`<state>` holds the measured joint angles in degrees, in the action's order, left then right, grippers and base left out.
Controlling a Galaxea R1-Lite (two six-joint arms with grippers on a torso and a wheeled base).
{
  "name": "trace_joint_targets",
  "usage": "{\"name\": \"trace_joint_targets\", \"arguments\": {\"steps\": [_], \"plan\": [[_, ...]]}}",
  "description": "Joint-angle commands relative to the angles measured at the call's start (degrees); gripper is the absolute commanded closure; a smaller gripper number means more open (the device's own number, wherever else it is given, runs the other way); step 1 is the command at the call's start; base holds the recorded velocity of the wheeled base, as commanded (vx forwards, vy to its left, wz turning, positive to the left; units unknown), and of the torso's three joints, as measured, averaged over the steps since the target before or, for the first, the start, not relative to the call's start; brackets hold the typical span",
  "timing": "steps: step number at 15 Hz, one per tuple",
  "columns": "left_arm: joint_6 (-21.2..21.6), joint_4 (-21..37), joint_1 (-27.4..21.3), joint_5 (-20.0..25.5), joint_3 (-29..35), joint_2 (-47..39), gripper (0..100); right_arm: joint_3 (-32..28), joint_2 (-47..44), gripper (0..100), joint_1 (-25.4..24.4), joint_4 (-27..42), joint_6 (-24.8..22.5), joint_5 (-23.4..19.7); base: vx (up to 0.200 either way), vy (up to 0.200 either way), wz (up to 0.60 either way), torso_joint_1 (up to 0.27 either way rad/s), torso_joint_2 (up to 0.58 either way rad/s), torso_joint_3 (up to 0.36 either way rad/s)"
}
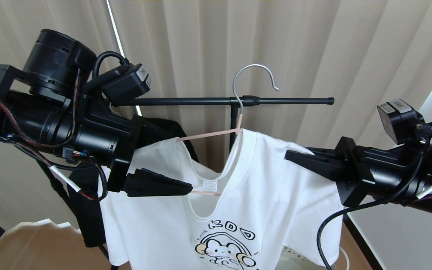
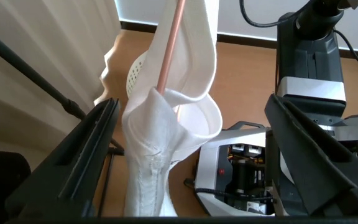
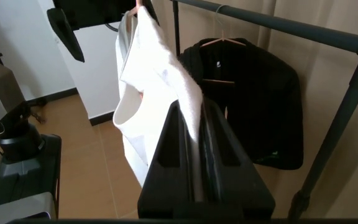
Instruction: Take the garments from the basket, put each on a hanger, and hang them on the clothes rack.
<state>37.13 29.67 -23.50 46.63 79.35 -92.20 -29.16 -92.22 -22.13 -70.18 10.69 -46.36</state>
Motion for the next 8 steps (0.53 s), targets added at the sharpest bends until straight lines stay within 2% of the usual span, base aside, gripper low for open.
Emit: {"name": "trace_joint_targets", "arguments": {"steps": [1,8], "plan": [[0.0,0.0,0.0,-0.1,-0.1,0.0,100,0.0,0.0,100,0.0,0.0,0.0,0.0,0.000,0.000,0.00,0.000,0.00,0.000],[0.0,-0.1,-0.1,-1.3,0.2,0.3,100,0.1,-0.1,100,0.0,-0.1,-0.2,0.0,0.000,0.000,0.00,0.000,0.00,0.000]]}}
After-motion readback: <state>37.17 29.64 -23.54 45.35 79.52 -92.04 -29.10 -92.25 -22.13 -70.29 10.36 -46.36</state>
